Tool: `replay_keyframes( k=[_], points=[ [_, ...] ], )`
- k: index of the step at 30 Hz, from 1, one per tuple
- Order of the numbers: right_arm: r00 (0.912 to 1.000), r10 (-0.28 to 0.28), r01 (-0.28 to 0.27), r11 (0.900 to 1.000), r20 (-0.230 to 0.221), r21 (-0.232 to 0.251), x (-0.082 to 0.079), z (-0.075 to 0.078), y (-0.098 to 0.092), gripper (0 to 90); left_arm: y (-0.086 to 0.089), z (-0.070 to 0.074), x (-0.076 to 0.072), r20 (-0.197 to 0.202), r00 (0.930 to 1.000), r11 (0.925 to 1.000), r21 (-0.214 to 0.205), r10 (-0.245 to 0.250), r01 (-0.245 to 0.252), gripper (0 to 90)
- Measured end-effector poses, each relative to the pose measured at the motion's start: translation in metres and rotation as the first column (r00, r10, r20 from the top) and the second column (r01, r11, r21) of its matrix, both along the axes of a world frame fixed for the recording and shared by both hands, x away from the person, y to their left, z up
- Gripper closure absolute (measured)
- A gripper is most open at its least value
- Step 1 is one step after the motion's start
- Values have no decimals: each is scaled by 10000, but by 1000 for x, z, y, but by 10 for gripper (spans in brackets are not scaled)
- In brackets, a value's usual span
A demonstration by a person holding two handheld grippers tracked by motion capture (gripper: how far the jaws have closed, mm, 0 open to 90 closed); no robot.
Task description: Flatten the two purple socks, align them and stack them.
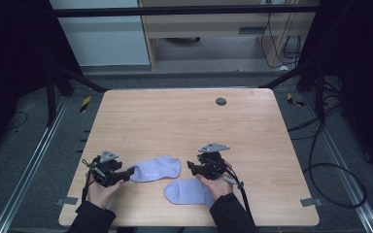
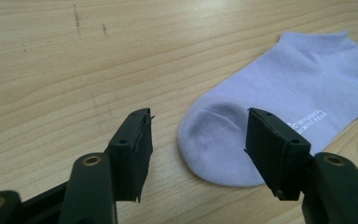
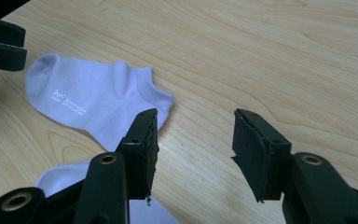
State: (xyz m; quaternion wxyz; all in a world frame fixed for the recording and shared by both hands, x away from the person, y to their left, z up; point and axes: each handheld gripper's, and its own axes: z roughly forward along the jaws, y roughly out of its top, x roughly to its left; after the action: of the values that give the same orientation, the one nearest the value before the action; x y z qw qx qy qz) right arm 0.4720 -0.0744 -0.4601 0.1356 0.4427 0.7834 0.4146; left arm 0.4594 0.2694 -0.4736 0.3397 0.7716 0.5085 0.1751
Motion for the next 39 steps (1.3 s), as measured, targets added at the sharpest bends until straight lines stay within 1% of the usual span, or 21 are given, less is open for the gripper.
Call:
replay_keyframes(
  k=[5,6,8,11,15,16,19,21,26,28,30,32,35,37,39],
  points=[
    [9996,99,-102,9999,-274,-133,9,-7,14,526,0,-3,2,-91,10000,9999,137,29,-28,422],
    [9995,140,-145,9997,-282,-205,11,-8,17,530,0,-3,2,-134,9999,9998,186,21,-19,427],
    [9993,170,-177,9996,-346,-197,13,-9,22,538,0,-4,3,-166,9999,9996,267,30,-25,437],
    [9988,179,-193,9994,-446,-303,17,-12,31,544,0,-5,4,-216,9998,9996,278,51,-45,445],
    [9986,212,-228,9992,-480,-335,22,-14,42,553,-1,-6,6,-264,9996,9993,371,105,-95,453],
    [9986,244,-260,9991,-470,-344,23,-14,44,554,0,-6,7,-301,9995,9989,464,81,-67,454],
    [9983,267,-297,9979,-524,-570,26,-18,52,559,-1,-8,8,-363,9993,9988,469,128,-111,467],
    [9978,269,-308,9974,-600,-654,28,-21,56,563,0,-9,8,-430,9990,9985,538,96,-73,486],
    [9970,204,-271,9955,-744,-906,32,-30,60,577,0,-12,10,-684,9977,9985,551,-32,70,545],
    [9967,193,-271,9947,-788,-995,33,-32,61,586,-1,-14,11,-749,9972,9982,599,-34,79,573],
    [9968,199,-279,9942,-780,-1039,33,-33,63,601,-1,-14,11,-726,9974,9982,602,-12,56,610],
    [9973,208,-288,9930,-707,-1149,32,-34,64,628,-2,-14,11,-729,9973,9982,598,-39,83,660],
    [9982,184,-267,9886,-568,-1482,30,-35,67,698,-3,-13,10,-786,9969,9984,568,-30,75,734],
    [9985,120,-198,9886,-534,-1492,29,-36,68,772,-4,-13,10,-837,9965,9986,514,-53,96,785],
    [9979,71,-161,9901,-649,-1395,29,-36,69,837,-5,-13,9,-901,9959,9987,486,-118,162,836]
  ],
)
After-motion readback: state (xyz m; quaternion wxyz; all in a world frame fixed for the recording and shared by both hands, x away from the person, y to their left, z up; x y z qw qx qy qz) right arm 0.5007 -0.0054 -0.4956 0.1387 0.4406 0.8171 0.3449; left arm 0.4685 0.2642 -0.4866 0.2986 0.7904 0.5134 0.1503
